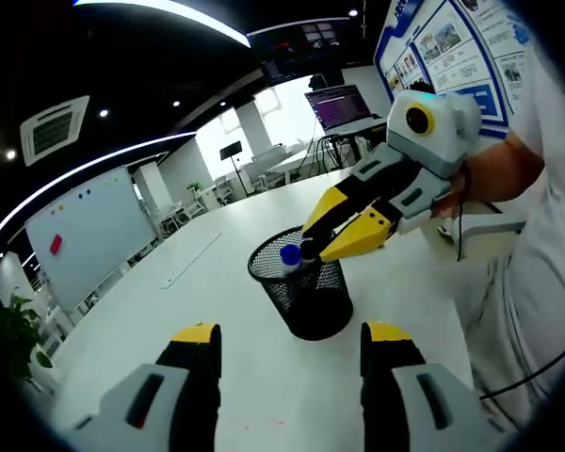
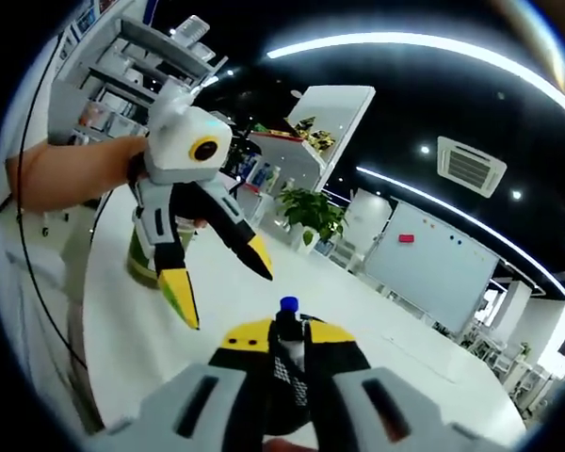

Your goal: Pick up the whiteboard markers from the pen holder and place them facing the whiteboard neatly

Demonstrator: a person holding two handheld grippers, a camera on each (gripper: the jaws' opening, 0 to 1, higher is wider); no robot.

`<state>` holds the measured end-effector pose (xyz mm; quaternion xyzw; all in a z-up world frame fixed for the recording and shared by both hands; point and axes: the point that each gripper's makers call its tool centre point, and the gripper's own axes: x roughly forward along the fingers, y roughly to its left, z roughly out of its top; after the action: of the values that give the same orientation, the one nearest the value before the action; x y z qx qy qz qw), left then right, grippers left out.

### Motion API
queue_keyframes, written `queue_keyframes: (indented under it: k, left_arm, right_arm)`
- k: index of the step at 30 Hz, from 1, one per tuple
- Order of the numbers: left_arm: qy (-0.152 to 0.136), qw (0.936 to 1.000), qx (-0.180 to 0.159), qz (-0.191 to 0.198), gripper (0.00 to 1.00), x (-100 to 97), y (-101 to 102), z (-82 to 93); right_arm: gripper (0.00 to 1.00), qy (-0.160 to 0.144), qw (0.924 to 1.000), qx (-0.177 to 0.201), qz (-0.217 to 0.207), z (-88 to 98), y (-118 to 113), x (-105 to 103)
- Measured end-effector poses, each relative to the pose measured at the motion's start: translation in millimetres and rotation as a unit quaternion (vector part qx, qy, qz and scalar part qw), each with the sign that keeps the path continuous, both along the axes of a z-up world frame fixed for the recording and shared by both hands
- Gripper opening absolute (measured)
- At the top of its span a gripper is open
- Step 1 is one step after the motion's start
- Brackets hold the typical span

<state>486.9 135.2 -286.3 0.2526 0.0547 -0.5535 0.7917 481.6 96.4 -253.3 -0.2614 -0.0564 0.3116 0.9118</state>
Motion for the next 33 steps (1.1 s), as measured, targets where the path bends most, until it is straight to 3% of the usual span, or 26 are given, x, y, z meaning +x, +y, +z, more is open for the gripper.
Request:
queue_keyframes:
  k: [12,25,33]
  left_arm:
    - [0.0,1.0,0.0,-0.001,0.61,-0.7,0.0,0.2]
    - [-0.001,1.0,0.0,-0.001,0.61,-0.6,-0.1,0.2]
    - [-0.001,1.0,0.0,-0.001,0.61,-0.9,-0.2,0.2]
  right_arm:
    - [0.1,-0.021,0.9993,-0.03,0.0,2.5,2.7,0.1]
    - [0.09,-0.028,0.9989,-0.036,0.008,2.9,3.9,-2.4]
    - [0.09,-0.042,0.9988,-0.021,0.012,13.2,3.0,-5.9]
